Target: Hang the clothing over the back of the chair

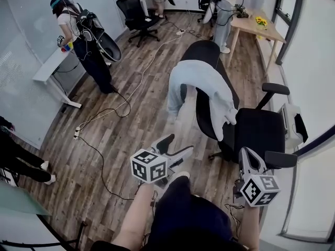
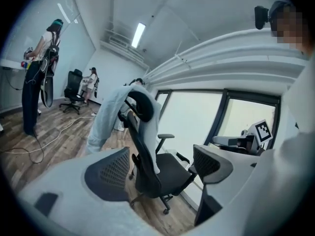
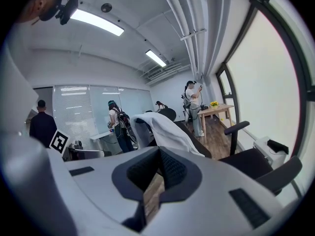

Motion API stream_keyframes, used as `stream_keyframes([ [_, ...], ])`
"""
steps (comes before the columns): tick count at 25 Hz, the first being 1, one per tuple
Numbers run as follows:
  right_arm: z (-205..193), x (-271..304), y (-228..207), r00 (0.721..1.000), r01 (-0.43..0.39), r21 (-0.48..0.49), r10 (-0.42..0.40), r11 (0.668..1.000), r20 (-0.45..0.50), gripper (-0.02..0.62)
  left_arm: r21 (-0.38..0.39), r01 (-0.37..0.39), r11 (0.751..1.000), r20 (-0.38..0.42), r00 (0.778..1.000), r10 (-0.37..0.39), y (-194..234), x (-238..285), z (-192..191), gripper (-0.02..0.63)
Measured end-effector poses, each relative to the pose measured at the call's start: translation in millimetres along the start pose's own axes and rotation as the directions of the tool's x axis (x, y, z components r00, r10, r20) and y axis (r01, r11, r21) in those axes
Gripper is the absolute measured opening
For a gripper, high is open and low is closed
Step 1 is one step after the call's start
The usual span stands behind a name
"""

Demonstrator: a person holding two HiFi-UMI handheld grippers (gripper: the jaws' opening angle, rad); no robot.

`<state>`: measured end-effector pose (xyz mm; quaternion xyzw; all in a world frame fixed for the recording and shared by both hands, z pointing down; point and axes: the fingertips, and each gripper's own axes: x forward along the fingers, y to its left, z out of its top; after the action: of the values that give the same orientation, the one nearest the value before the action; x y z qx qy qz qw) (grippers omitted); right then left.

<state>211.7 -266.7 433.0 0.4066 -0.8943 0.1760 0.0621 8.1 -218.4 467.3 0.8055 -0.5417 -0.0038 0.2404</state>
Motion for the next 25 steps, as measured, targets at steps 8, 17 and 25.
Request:
stream_keyframes([
  [8, 0.4, -18.8, -5.6, 0.999, 0.031, 0.008, -0.031, 0.999, 0.034, 0.002, 0.083, 0.118, 0.99, 0.021, 0.993, -0.12, -47.0, 7.7, 20.1, 0.386],
  [17, -3.5, -44.5, -26.6, 0.99, 0.116, 0.011, -0.116, 0.993, 0.076, 0.002, 0.16, 0.185, 0.97, 0.045, 0.98, -0.195, -77.1, 28.1, 28.0, 0.147],
  [25, -17.4, -63.4, -42.3, 0.983, 0.157, 0.033, -0.159, 0.987, 0.092, 0.002, 0.209, 0.136, 0.968, 0.069, 0.986, -0.153, -83.7, 33.5, 22.0, 0.008],
])
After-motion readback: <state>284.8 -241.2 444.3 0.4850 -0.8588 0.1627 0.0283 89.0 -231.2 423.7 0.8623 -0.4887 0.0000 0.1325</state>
